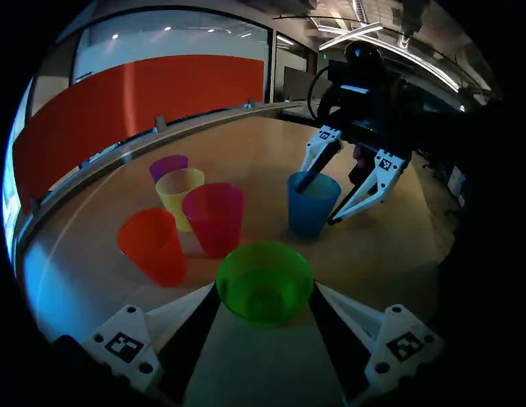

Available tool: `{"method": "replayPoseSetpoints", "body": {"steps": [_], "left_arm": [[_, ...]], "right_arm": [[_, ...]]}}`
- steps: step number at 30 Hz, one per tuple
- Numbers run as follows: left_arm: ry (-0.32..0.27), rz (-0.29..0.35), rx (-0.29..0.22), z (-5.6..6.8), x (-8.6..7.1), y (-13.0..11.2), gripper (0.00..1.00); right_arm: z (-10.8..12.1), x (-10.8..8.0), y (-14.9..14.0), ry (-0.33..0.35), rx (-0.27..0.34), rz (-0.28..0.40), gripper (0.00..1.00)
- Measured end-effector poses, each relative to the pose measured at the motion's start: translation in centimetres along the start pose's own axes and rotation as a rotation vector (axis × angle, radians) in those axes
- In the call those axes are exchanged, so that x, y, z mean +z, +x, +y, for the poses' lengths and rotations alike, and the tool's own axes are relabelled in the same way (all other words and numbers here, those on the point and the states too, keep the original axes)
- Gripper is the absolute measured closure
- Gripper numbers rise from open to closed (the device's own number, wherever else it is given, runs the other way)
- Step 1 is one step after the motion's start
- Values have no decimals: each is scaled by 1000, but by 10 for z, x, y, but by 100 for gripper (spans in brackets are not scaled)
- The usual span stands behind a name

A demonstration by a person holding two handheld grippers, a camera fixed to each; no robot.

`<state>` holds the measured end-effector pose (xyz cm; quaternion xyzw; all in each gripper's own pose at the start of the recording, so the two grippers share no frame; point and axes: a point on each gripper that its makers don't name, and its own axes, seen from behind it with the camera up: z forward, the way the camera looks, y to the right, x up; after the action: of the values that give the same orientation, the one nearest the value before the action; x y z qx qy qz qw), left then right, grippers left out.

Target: Pour water

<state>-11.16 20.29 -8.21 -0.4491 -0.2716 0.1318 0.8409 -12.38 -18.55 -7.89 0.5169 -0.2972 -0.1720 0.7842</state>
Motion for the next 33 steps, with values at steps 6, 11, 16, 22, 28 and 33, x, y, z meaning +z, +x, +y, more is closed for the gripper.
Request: {"method": "replayPoseSetpoints", "body": {"steps": [6,11,16,22,28,33], "left_arm": [[5,-2,9,0,2,-2,12],[4,-4,13,0,3,-3,12],[0,-12,3,-1,5,-7,12],[9,-37,18,-3,8,-14,12],[16,-57,33,-4,9,-21,12],[22,-71,39,-6,7,-26,12]], "right_arm": [[0,-1,-2,-3,9,0,6],[-1,-2,-4,-3,15,0,6],[-2,-2,-6,-4,19,0,6],[-4,-4,-8,-5,24,1,6],[-5,-5,-9,-7,29,0,6],[-7,-6,-11,-10,33,1,6]]}}
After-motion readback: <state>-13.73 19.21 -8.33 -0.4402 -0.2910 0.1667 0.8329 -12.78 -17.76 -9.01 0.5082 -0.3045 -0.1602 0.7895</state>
